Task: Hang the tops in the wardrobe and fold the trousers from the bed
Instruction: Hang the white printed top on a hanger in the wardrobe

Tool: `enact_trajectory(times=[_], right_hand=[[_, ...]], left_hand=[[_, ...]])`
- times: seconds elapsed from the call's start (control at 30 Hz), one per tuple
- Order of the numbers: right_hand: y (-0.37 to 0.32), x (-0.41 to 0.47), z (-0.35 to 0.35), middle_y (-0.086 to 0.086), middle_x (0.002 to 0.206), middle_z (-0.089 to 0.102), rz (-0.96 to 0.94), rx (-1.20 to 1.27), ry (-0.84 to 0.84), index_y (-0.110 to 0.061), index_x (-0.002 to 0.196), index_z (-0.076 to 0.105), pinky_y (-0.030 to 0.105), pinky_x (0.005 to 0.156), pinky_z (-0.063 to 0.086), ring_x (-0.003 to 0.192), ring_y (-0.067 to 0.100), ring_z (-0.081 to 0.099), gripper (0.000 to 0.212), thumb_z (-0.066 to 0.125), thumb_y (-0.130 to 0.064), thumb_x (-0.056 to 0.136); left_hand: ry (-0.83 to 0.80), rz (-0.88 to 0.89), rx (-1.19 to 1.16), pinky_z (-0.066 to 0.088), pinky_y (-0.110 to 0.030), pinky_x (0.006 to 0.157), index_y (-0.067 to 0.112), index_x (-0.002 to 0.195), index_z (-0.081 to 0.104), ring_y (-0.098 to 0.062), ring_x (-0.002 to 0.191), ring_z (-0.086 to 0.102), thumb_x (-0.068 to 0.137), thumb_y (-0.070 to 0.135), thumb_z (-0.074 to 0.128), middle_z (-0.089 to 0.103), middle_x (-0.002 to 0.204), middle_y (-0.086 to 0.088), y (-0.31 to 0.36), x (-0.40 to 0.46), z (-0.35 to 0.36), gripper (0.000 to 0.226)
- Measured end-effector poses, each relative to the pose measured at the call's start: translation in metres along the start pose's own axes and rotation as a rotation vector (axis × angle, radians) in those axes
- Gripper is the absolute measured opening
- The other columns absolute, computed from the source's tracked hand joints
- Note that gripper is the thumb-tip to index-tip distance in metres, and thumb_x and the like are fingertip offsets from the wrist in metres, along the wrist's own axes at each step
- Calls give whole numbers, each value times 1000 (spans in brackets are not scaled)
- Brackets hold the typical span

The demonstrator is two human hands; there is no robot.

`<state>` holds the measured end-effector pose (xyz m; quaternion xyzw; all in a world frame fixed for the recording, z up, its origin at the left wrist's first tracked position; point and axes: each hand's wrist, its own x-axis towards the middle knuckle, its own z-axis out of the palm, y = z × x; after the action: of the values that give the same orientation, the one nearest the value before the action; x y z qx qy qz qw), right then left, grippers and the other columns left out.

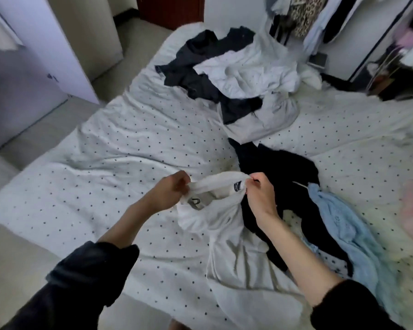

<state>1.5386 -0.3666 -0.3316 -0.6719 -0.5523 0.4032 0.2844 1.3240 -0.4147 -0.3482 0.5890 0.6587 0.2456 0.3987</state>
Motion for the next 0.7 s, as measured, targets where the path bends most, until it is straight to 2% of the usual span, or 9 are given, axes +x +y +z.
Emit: enact_trajectory(times=[0.13,0.23,0.3,0.4,0.47,0.53,0.6,0.67,0.7], right_hand=[[-106,-13,12,-3,88,57,-281,23,-151,-24,92,54,37,84,43,88,19,54,12,46,-15,94],[-181,-39,38,-3,88,58,-502,43,-268,-21,94,55,28,77,41,85,14,54,12,47,-13,95],[-224,-61,58,-4,86,58,-580,44,-361,-17,95,57,19,70,39,80,9,52,12,47,-10,94],[-283,-105,105,-4,78,56,-644,88,-537,-15,91,58,8,59,36,70,4,51,13,47,-7,93],[-313,-137,142,-4,74,55,-689,108,-625,-15,90,58,8,55,35,67,5,49,14,48,-6,92],[-341,-171,183,-4,72,54,-712,148,-695,-14,89,59,7,55,35,65,4,48,13,49,-5,92],[-368,-204,224,-5,72,54,-739,168,-782,-13,89,58,5,56,35,63,1,48,13,50,-3,91],[-392,-234,266,-5,71,53,-769,151,-870,-14,86,57,9,58,36,65,3,47,16,49,-1,90],[-402,-247,283,-5,71,53,-775,149,-905,-15,83,56,11,60,36,66,4,47,18,48,0,90]], left_hand=[[78,-9,-43,35,-21,63,22,78,47,-11,68,43,93,3,50,49,75,4,20,-43,-93,24],[156,18,-66,35,-24,65,17,80,53,-14,70,44,94,7,50,52,75,-4,23,-89,-157,18],[251,12,-50,37,-21,62,23,77,58,-9,64,47,94,29,53,55,69,4,19,-119,-184,19],[410,-63,16,33,-13,50,32,78,60,-3,48,40,74,71,44,48,51,13,3,-174,-229,42],[472,-120,82,30,-14,46,34,83,56,-5,42,38,65,79,40,46,43,12,-12,-209,-257,51],[544,-162,222,32,-18,48,34,84,50,-7,46,43,71,78,41,52,46,9,-30,-241,-288,47],[644,-189,438,38,-27,58,35,83,42,-14,61,53,84,67,42,59,57,10,-46,-270,-321,32],[825,-148,589,40,-28,64,34,95,50,-18,74,58,90,54,45,59,69,14,-57,-296,-356,21],[908,-111,609,41,-27,65,32,102,55,-16,77,59,90,50,48,58,74,15,-62,-306,-373,22]])
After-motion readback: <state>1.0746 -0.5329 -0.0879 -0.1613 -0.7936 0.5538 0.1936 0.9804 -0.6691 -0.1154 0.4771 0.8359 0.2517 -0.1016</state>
